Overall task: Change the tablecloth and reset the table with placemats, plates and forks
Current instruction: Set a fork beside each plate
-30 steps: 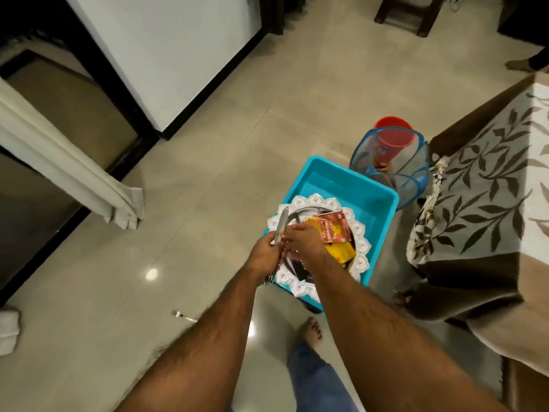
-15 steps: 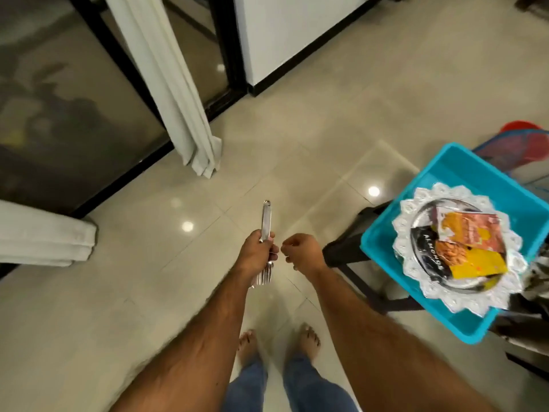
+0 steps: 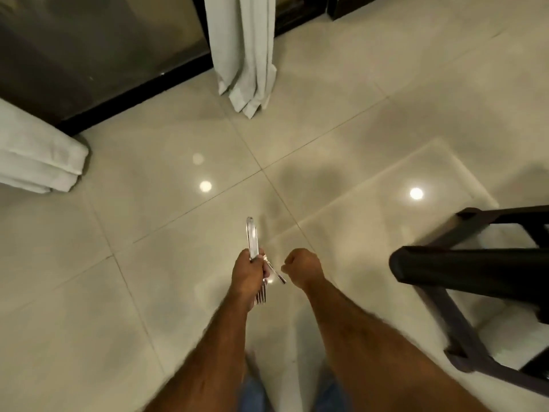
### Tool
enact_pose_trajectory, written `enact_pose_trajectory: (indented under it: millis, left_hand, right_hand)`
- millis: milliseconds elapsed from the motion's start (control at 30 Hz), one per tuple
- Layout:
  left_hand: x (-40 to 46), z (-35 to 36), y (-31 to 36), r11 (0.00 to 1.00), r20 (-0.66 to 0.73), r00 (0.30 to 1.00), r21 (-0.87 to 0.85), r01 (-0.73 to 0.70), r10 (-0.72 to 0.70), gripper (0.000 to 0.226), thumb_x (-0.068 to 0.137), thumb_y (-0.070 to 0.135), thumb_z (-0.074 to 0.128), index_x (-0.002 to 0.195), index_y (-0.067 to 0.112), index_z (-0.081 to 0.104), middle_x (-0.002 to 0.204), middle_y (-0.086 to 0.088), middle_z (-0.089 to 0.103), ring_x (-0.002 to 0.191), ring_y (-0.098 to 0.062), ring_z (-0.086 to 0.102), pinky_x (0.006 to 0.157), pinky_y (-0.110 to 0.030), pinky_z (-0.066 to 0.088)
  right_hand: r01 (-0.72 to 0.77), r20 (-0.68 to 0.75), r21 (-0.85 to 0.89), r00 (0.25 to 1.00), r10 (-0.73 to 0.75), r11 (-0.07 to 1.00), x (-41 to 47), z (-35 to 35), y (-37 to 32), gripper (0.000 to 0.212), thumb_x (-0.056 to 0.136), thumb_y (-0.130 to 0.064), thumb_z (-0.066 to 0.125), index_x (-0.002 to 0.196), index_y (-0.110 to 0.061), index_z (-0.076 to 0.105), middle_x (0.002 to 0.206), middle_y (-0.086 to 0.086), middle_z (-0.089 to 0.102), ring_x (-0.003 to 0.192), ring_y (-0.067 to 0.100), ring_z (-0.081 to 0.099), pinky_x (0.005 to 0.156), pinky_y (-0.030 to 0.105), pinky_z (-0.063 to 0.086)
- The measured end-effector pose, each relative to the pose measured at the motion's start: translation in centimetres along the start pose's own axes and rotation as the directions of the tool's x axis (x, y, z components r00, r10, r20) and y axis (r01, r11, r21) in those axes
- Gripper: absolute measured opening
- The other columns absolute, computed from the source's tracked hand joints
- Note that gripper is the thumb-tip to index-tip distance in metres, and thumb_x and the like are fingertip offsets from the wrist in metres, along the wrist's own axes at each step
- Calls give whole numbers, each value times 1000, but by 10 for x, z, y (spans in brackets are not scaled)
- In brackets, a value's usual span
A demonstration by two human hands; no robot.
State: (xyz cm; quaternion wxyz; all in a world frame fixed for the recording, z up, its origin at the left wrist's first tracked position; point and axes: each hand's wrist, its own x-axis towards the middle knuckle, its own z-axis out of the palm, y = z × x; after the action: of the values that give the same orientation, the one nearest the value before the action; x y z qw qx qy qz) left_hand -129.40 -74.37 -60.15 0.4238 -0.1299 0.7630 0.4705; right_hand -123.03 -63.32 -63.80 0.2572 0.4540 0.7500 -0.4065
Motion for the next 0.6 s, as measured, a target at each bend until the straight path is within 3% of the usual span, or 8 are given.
enact_pose_trajectory:
  millis: [200,333,467,600]
  left_hand:
    - [97,-4,-83,997,-35,997,-38,69,-71,15,102,12,40,97,13,54,64,-1,51,57,-17,47,59,-33,44]
    - [141,-3,-109,998,-52,997,-2,61,-62,15,102,17,43,97,12,56,66,-3,53,61,-19,48,64,-36,45]
    - [162,-3,-128,998,-51,997,-8,57,-58,14,100,15,44,94,11,56,65,-2,53,60,-18,48,63,-35,44]
    - [162,-9,-132,999,-43,998,-19,46,-47,17,99,9,43,91,17,55,64,-2,54,60,-18,48,63,-34,43]
  right_hand:
    - [4,-2,-75,1000,-4,997,104,92,18,29,85,-30,68,108,-13,66,109,7,68,102,26,64,82,29,51]
    - [103,-76,-122,991,-113,987,153,131,14,41,87,-35,65,124,-17,59,119,7,61,109,27,60,88,31,48]
    - [167,-106,-277,974,-203,946,184,162,11,29,87,-24,58,114,-15,57,114,10,55,103,32,58,82,36,48]
    - [163,-125,-285,971,-205,945,196,165,17,21,91,-14,50,107,-11,62,113,11,59,103,32,59,84,36,49]
